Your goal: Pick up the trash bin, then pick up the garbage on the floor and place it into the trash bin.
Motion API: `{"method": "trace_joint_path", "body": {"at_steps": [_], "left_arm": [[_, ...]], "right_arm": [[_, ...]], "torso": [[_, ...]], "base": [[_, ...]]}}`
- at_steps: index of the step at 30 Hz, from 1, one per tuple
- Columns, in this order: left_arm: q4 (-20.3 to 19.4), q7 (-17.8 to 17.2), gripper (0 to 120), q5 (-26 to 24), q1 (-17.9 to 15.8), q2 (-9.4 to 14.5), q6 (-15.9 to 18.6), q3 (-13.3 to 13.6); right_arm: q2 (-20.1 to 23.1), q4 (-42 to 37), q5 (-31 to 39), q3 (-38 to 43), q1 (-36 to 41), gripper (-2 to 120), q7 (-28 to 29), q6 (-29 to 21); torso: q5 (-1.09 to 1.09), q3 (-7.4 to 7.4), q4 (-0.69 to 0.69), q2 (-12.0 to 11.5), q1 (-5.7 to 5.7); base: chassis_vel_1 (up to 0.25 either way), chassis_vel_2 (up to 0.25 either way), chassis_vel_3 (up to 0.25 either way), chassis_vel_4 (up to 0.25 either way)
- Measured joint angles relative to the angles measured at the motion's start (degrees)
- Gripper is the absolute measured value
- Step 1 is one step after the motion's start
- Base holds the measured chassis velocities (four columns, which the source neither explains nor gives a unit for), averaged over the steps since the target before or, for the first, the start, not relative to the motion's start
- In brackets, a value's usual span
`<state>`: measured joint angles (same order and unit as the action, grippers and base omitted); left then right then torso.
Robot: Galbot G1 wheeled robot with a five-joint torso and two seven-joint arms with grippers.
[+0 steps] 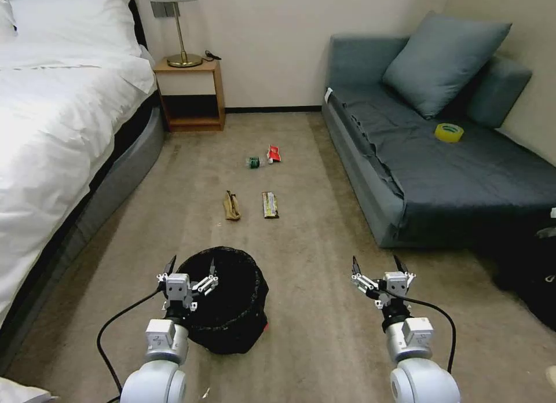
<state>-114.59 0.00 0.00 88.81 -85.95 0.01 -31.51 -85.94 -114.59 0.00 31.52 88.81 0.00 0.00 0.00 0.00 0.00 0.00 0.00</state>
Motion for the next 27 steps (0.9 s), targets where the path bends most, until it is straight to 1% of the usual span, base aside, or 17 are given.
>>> {"method": "trace_joint_path", "body": {"at_steps": [27], "left_arm": [[0.0,0.0,100,0.0,0.0,0.0,0.0,0.0]], "right_arm": [[0.0,0.0,0.0,0.0,0.0,100,0.0,0.0]], "torso": [[0.0,0.0,0.0,0.0,0.0]], "base": [[0.0,0.0,0.0,0.0]]}}
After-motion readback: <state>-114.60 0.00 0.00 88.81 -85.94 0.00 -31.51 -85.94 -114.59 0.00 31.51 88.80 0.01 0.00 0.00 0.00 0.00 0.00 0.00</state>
